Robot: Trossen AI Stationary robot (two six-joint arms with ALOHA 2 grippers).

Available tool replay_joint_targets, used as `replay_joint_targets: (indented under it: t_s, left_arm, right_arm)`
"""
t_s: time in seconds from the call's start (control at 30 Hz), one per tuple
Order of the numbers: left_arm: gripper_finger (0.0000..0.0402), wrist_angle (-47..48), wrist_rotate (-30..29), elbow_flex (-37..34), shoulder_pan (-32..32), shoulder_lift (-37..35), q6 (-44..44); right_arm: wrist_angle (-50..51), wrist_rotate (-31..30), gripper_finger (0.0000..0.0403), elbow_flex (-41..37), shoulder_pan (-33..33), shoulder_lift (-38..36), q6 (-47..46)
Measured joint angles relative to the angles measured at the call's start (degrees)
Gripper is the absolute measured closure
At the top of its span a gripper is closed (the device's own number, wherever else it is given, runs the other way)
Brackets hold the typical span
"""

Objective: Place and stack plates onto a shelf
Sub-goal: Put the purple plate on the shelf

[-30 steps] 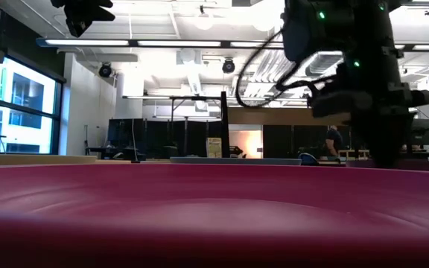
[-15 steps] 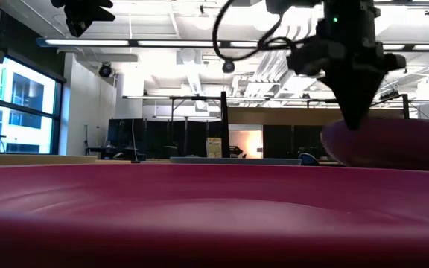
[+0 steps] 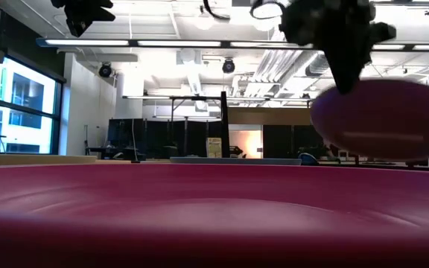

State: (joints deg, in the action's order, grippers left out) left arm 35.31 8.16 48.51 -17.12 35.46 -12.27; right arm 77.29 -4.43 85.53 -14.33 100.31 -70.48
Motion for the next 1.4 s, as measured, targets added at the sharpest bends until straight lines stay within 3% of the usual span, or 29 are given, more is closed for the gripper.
replay_joint_targets:
  t_s: [0.27, 0.5, 1.1, 1.4]
  left_arm:
    - [0.0284, 0.0, 0.0, 0.0, 0.0, 0.0, 0.0]
    - [0.0284, 0.0, 0.0, 0.0, 0.0, 0.0, 0.1]
    - [0.0284, 0.0, -0.1, 0.0, 0.0, 0.0, 0.5]
    - [0.0284, -0.1, -3.8, 0.0, 0.0, 0.7, 0.5]
  right_arm:
    - [12.5, -3.2, 0.0403, 13.3, 0.0, 0.0, 0.9]
    - [12.7, -6.5, 0.0403, 20.5, 1.1, -0.2, 4.5]
    - [12.7, -9.4, 0.0403, 22.7, 11.1, -0.5, 23.2]
    - [12.7, -9.1, 0.0403, 22.8, 17.0, -5.4, 29.5]
